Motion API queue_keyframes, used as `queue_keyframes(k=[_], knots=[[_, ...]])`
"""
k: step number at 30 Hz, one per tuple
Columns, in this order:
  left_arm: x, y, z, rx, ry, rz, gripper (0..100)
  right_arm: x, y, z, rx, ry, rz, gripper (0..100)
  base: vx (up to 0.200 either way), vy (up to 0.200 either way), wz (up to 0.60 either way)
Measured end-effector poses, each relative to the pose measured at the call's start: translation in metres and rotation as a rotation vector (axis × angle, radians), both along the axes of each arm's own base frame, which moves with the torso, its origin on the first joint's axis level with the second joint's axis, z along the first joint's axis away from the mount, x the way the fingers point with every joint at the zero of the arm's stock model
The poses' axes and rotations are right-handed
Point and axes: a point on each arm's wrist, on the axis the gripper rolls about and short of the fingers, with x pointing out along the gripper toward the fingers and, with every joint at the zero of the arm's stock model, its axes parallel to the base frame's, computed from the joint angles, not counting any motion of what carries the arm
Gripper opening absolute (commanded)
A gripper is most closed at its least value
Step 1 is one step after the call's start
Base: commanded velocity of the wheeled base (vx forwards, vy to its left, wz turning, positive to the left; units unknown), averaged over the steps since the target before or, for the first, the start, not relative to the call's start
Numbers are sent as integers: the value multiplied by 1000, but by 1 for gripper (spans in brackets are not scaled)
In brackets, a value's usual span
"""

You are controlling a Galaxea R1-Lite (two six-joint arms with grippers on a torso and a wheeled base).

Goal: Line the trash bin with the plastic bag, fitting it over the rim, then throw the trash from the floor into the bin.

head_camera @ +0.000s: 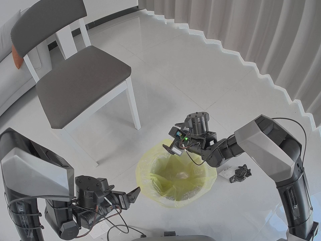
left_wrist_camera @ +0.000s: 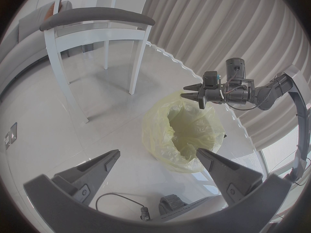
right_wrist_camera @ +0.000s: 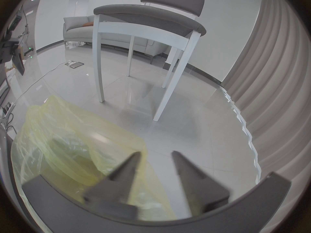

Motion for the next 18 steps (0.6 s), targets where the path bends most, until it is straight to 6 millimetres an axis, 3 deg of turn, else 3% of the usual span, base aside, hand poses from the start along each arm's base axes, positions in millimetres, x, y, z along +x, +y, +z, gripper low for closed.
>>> queue_keyframes(k=[5,11,18], knots=[[2,0,5,-16,-22,6,100,-7,-6,24,22,-24,-6,100,0,0,0],[10,-4,12,-31,-71,3,100,-18,-29,47,154,40,-88,100,0,0,0],[26,-7,17,-19,-139,-27,100,-33,-91,57,371,229,-269,100,0,0,0]])
